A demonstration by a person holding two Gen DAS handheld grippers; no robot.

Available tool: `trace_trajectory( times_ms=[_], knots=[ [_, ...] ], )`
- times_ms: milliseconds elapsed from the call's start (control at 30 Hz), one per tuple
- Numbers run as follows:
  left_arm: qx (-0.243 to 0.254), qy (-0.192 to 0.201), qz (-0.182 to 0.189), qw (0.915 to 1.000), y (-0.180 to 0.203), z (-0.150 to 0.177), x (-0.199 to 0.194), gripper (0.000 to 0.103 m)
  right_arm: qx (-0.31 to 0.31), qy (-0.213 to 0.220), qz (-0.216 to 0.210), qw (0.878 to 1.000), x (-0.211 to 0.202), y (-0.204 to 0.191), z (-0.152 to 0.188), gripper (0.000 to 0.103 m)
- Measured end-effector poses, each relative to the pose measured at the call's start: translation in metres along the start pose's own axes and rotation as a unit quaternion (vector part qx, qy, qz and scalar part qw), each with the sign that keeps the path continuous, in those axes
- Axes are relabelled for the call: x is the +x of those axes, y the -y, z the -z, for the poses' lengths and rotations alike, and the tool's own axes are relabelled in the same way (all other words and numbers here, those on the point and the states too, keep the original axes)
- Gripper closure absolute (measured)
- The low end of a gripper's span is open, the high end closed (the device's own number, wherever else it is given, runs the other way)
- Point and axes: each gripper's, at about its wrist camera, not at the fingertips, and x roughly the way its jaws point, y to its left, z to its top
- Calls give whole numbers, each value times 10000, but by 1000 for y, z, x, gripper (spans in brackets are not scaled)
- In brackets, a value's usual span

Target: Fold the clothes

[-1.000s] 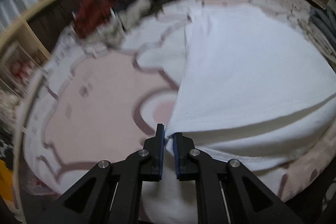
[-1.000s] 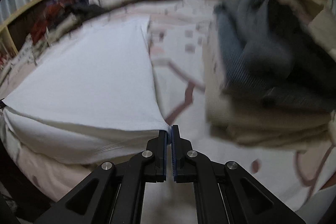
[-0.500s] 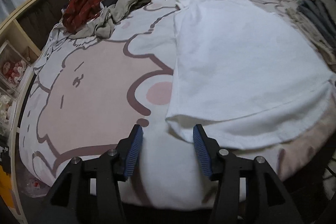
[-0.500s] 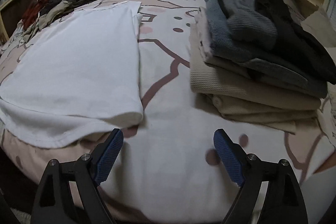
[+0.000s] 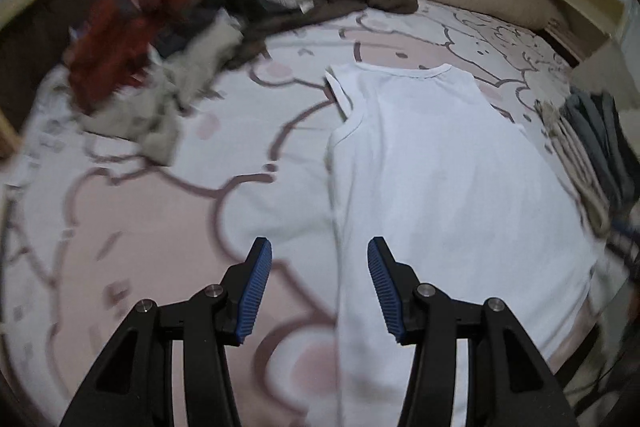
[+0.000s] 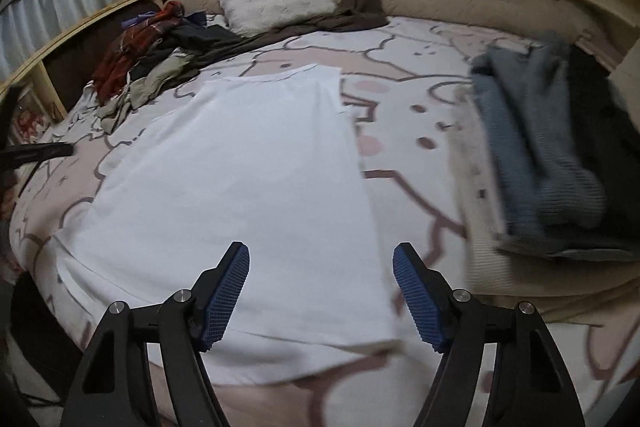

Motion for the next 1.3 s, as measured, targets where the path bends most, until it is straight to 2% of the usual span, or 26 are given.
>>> trace_trajectory(
  times_ms=[100, 233, 300, 367, 433, 467, 500, 533, 567, 600, 633, 667, 700, 767, 800, 967, 1033, 1067, 1100, 1300],
  knots=[
    [-256, -284, 520, 9979, -8, -22, 40, 66, 30, -109, -133, 9998, 11, -8, -2, 28],
    [-490, -686, 613, 9946, -13, -34, 87, 70, 17, -336, -160, 9993, 26, -9, -1, 28],
    [-667, -896, 747, 9909, -16, -34, 103, 96, 48, -418, -146, 9990, 30, -7, 1, 28],
    [-698, -854, 738, 9912, -15, -35, 103, 97, 99, -474, -151, 9987, 32, -3, 3, 28],
    [-5, -424, 76, 9991, 11, -33, 87, 97, 146, -546, -158, 9983, 36, 0, 5, 28],
    [417, -170, -322, 9985, 27, -32, 77, 97, 169, -585, -162, 9980, 38, 2, 6, 28],
    [837, 85, -719, 9939, 43, -31, 67, 97, 189, -618, -168, 9978, 40, 3, 7, 28],
    [1254, 340, -1113, 9853, 59, -30, 57, 97, 200, -644, -177, 9976, 42, 3, 8, 28],
    [1759, 521, -1452, 9722, 79, -22, 56, 97, 203, -670, -183, 9974, 43, 3, 9, 28],
    [2308, 661, -1757, 9547, 101, -9, 59, 97, 206, -695, -190, 9972, 45, 4, 10, 28],
    [2847, 797, -2054, 9329, 122, 3, 61, 97, 220, -717, -201, 9970, 47, 4, 11, 28],
    [3373, 930, -2342, 9070, 144, 15, 64, 97, 246, -735, -218, 9968, 49, 4, 11, 28],
    [3752, 952, -2388, 8906, 160, 29, 70, 96, 278, -739, -234, 9966, 51, 5, 12, 28],
    [4343, 873, -2210, 8689, 186, 56, 85, 93, 397, -700, -255, 9964, 51, 10, 13, 28],
    [4382, 875, -2117, 8692, 189, 60, 84, 93, 494, -673, -251, 9962, 50, 15, 13, 28],
    [3861, 1008, -1643, 9021, 180, 52, 57, 93, 978, -576, -319, 9930, 45, 39, 16, 28],
    [3645, 1059, -1450, 9137, 176, 49, 46, 77, 1033, -607, -346, 9922, 47, 42, 18, 28],
    [3536, 1085, -1353, 9192, 174, 48, 41, 58, 1061, -622, -359, 9918, 48, 43, 20, 28],
    [3426, 1110, -1256, 9244, 172, 46, 35, 51, 1088, -637, -372, 9913, 49, 44, 21, 28],
    [2772, 495, -772, 9564, 157, 10, 61, 51, 1206, -701, -426, 9893, 56, 47, 27, 28]
  ],
)
